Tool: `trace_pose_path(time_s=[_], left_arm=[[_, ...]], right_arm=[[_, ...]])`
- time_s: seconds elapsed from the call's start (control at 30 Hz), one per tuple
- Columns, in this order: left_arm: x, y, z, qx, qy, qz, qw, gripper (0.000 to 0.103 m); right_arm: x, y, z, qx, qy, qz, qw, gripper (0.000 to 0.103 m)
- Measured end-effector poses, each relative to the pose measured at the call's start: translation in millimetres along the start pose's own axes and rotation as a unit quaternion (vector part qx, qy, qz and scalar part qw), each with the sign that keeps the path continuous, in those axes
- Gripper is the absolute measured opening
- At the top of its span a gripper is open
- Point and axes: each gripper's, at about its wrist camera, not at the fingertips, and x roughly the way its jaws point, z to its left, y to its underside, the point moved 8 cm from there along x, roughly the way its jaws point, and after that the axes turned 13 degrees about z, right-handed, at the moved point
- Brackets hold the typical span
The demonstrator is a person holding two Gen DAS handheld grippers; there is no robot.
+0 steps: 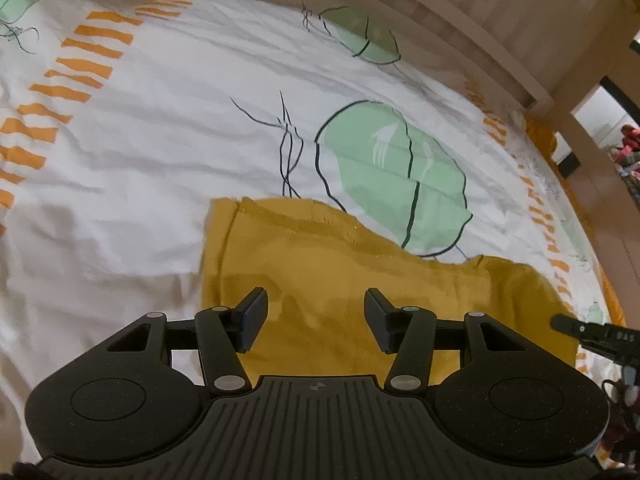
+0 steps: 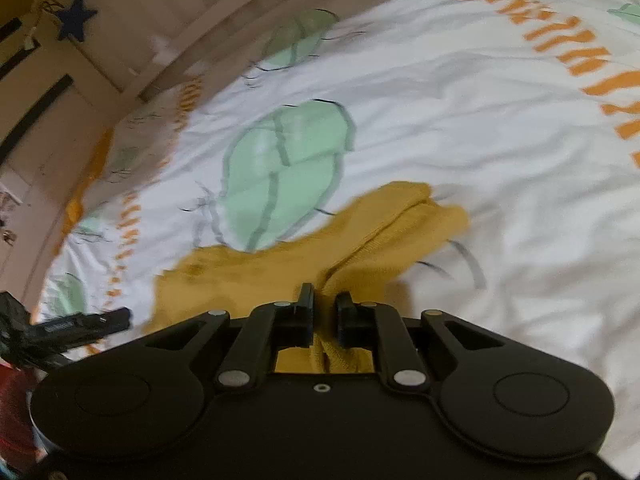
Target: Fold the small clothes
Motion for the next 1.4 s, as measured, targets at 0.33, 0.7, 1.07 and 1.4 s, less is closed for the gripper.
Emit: trace_pose_path(time_s=[0.33, 0.7, 1.07, 1.4], left_arm=[[-30, -7, 25, -0.021, 0.006, -0.029, 0.9993, 0.052], [-51, -13, 58, -0.049, -0.003, -0.049, 0.9976, 0.052], [-43, -12, 57, -0.048, 0.004, -0.039, 0.9981, 0.052], [-13, -3, 15, 0.024, 0.017, -0.015, 0.9995, 0.053]], right_arm=[[40, -6, 105, -0.020, -0.091, 0.026, 0.995, 0.019], [133, 25, 199, -0.047, -0.146, 0.095, 0.984, 0.007], [100, 42, 216, -0.171, -0.056, 0.009, 0.984, 0.073], [86, 114, 202, -0.312, 0.081, -0.048, 0.945, 0.100]])
